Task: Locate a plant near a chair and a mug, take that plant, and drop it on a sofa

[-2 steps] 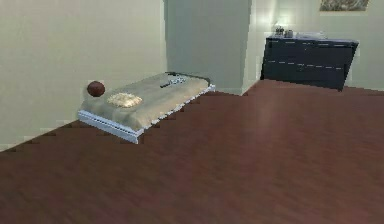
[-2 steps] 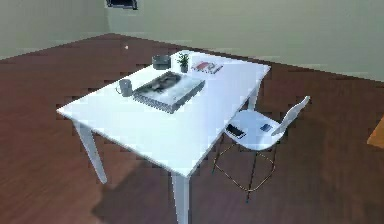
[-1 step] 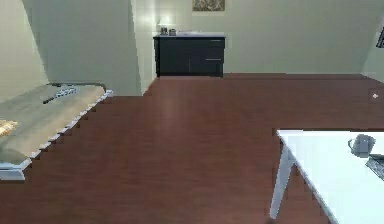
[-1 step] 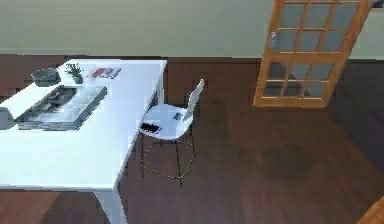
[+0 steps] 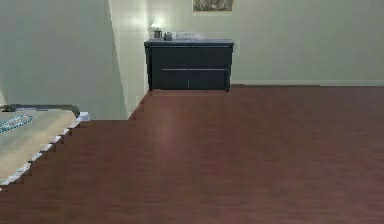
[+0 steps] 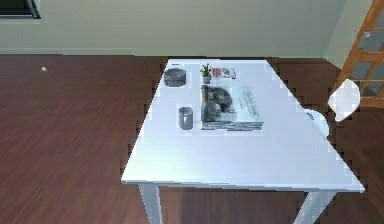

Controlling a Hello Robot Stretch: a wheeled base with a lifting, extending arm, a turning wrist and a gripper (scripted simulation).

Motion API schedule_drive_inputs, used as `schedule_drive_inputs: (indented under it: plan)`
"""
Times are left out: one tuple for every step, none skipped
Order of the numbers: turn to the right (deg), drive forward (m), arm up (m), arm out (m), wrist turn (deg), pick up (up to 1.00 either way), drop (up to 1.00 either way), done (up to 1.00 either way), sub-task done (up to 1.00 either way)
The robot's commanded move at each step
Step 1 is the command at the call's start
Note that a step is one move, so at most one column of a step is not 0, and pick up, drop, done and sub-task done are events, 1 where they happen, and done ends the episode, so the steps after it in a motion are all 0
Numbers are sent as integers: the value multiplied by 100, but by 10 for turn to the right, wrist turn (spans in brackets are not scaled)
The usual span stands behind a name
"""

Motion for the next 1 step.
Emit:
schedule_drive_inputs:
  plan:
    - [60, 0, 0, 0, 0, 0, 0, 0, 0]
